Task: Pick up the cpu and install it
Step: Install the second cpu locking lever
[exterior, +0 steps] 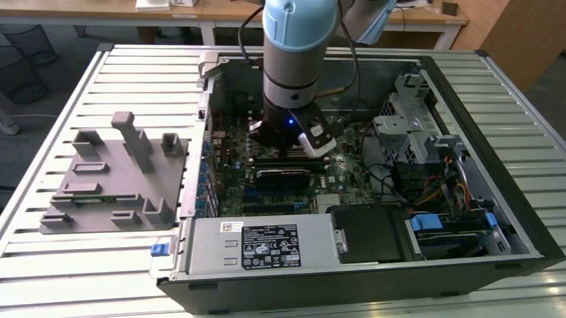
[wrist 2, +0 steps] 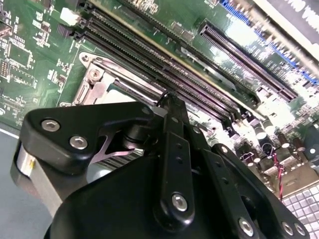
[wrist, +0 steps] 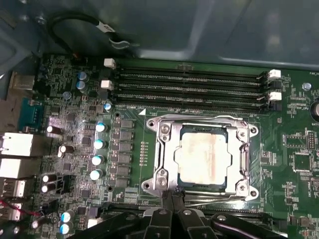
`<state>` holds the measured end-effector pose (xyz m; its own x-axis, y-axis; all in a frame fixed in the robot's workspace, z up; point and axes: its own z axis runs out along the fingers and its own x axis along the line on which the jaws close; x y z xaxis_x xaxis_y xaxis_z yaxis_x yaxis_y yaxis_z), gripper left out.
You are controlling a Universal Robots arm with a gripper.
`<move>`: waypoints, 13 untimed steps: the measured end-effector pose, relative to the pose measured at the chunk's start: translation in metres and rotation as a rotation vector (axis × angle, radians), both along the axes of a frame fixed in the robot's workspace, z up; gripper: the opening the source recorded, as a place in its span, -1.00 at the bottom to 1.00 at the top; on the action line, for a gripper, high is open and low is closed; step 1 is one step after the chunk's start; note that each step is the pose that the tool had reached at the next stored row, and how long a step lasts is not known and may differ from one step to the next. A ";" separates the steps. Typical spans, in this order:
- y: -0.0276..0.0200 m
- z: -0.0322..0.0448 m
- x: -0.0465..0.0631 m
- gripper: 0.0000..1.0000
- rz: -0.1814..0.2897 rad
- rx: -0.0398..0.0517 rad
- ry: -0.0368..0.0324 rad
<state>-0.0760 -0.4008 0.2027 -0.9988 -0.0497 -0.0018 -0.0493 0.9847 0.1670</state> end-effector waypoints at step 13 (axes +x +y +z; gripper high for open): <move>-0.0070 -0.0023 -0.009 -0.79 0.001 0.0313 0.0001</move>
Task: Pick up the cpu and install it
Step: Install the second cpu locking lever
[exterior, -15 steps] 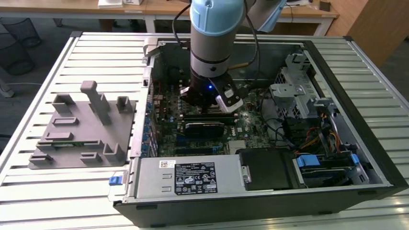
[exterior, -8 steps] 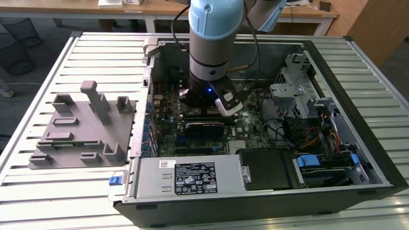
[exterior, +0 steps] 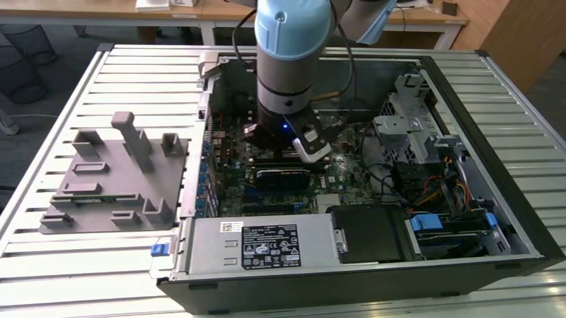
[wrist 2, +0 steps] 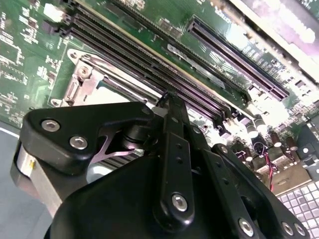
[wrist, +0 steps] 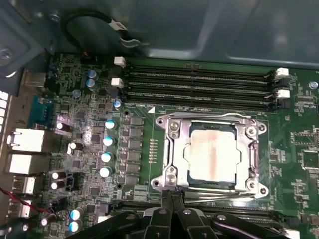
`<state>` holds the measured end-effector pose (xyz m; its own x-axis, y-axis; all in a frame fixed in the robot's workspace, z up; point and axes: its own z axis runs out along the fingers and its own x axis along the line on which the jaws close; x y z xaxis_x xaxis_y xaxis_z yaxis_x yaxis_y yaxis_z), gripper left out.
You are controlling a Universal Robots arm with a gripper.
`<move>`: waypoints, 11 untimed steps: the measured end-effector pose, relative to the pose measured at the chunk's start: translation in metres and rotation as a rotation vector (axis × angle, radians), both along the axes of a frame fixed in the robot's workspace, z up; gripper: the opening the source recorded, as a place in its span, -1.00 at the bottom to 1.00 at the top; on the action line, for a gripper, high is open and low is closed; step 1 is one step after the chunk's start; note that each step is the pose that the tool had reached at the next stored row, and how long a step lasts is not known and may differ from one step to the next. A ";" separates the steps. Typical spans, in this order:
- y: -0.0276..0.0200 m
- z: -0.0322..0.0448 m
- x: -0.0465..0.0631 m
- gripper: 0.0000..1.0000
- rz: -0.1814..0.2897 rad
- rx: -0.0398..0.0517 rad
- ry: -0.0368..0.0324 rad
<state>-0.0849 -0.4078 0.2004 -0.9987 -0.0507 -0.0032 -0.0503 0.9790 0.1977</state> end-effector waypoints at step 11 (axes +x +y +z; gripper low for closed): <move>-0.0014 -0.0037 -0.008 -0.79 0.002 0.0236 0.0000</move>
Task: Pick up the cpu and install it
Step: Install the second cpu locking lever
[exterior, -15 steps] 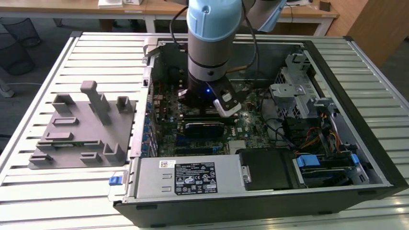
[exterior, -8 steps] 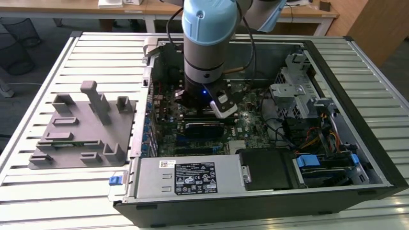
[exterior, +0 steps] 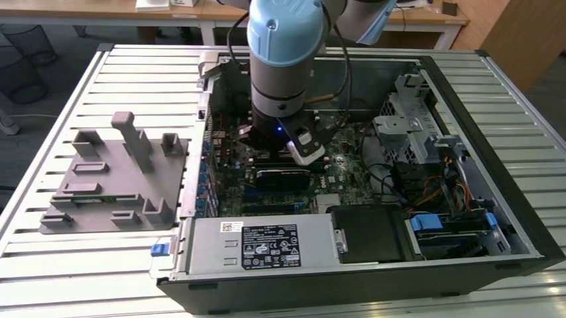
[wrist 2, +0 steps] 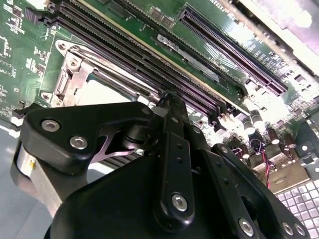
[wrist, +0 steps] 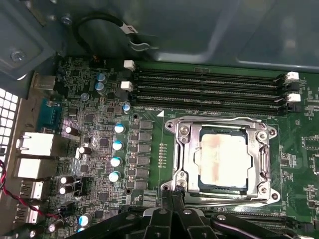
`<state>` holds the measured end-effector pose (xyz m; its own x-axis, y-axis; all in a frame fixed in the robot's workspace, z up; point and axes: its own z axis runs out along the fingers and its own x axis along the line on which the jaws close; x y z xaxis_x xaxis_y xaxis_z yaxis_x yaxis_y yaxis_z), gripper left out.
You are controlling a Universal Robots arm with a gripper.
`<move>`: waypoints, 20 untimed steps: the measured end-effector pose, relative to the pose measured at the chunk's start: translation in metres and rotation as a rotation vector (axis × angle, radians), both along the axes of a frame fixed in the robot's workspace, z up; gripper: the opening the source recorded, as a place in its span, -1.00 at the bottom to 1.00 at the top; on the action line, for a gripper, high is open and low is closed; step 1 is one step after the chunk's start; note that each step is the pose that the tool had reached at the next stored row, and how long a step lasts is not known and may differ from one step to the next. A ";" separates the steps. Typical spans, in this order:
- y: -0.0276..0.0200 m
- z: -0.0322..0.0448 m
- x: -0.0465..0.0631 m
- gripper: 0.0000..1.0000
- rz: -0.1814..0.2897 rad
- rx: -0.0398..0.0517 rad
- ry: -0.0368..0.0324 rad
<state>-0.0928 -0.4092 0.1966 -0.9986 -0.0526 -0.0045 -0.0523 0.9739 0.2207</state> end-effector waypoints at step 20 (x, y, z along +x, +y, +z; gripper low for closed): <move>-0.0003 0.0005 -0.001 -0.79 0.003 0.0192 0.0000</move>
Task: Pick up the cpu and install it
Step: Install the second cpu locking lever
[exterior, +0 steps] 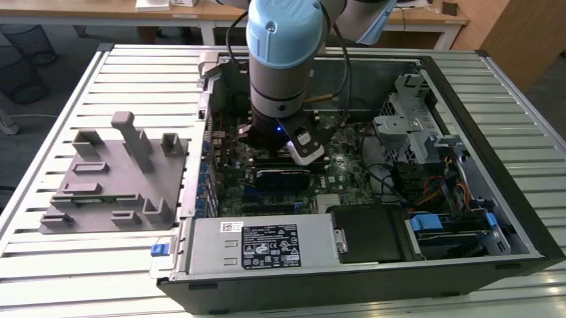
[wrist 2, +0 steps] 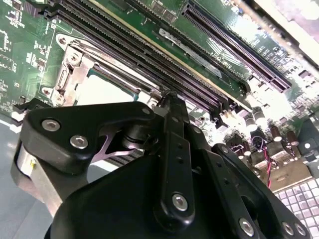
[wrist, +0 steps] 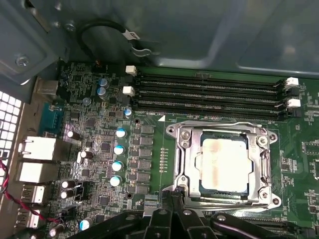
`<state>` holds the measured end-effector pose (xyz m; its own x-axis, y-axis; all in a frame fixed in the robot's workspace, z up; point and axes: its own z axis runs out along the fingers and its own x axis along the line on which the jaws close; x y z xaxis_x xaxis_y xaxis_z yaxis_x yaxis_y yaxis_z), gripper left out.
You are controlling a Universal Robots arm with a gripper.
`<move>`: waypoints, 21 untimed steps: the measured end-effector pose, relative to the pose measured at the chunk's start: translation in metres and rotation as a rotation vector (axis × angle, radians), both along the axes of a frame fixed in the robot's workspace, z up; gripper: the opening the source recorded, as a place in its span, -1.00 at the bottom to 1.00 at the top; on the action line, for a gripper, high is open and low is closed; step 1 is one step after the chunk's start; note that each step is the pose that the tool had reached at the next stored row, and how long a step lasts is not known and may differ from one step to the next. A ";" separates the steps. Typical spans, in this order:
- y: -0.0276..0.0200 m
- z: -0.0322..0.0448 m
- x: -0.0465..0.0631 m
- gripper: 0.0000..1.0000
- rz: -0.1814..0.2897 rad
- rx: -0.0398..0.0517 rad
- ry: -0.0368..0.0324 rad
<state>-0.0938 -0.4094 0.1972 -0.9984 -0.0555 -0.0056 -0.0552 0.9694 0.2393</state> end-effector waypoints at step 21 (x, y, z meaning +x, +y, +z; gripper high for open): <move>-0.0104 -0.0029 -0.001 -0.79 0.001 0.0263 0.0001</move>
